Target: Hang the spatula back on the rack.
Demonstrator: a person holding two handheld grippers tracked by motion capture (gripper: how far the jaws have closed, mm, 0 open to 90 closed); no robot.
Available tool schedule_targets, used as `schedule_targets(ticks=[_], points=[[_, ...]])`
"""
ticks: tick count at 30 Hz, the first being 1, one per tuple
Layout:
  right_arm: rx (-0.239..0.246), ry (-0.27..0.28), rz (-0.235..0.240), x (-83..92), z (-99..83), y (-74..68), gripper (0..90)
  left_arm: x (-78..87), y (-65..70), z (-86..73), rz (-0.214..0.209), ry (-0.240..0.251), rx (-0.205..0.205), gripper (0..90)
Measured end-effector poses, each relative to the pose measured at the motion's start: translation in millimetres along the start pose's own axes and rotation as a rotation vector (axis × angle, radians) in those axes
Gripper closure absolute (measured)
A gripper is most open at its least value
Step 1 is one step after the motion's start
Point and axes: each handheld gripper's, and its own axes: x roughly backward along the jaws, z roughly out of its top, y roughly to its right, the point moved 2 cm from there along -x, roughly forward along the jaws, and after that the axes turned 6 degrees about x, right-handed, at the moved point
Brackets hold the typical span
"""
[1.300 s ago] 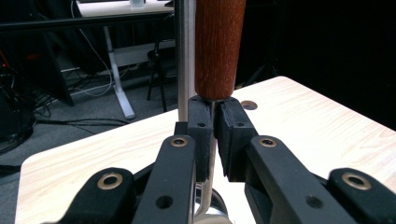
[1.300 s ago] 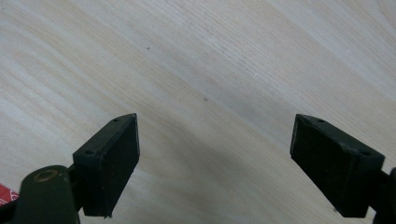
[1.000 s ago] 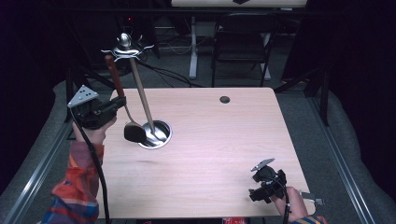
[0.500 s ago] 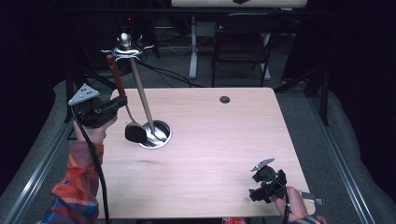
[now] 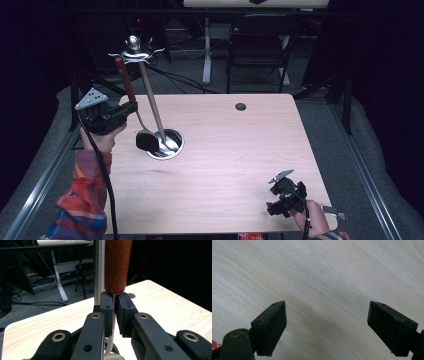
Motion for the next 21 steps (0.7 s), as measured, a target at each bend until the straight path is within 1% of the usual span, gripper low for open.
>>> schedule_targets(ticks=[2, 8, 12, 13, 14, 15, 18, 21], points=[[0.003, -0.004, 0.000, 0.3, 0.1, 0.2, 15.3, -0.8, 0.2, 0.5, 0.008, -0.003, 0.000, 83.7], [0.004, -0.003, 0.002, 0.4, 0.0, 0.6, 15.3, -3.9, 0.2, 1.2, 0.004, -0.012, 0.009, 83.5], [0.004, -0.004, 0.002, 0.4, 0.0, 0.7, 15.3, -5.5, -0.2, 2.0, 0.000, -0.016, 0.008, 83.5], [-0.001, 0.002, 0.008, 0.1, 0.1, 0.3, 15.3, -6.2, -0.4, 2.3, 0.001, -0.015, 0.009, 83.5], [0.003, -0.004, 0.002, 0.3, 0.0, 0.7, 15.3, -6.4, -0.4, 2.4, 0.004, -0.018, 0.009, 83.5], [0.004, -0.007, 0.006, 0.2, 0.1, 0.5, 15.3, -6.6, -0.5, 2.6, 0.007, -0.023, 0.006, 83.4], [0.004, -0.005, 0.006, 0.2, 0.1, 0.5, 15.3, -8.5, -0.6, 2.9, 0.002, -0.020, 0.006, 83.4], [0.003, -0.007, 0.006, 0.1, 0.1, 0.4, 15.3, -9.5, -0.3, 3.5, 0.013, -0.024, 0.002, 83.2]])
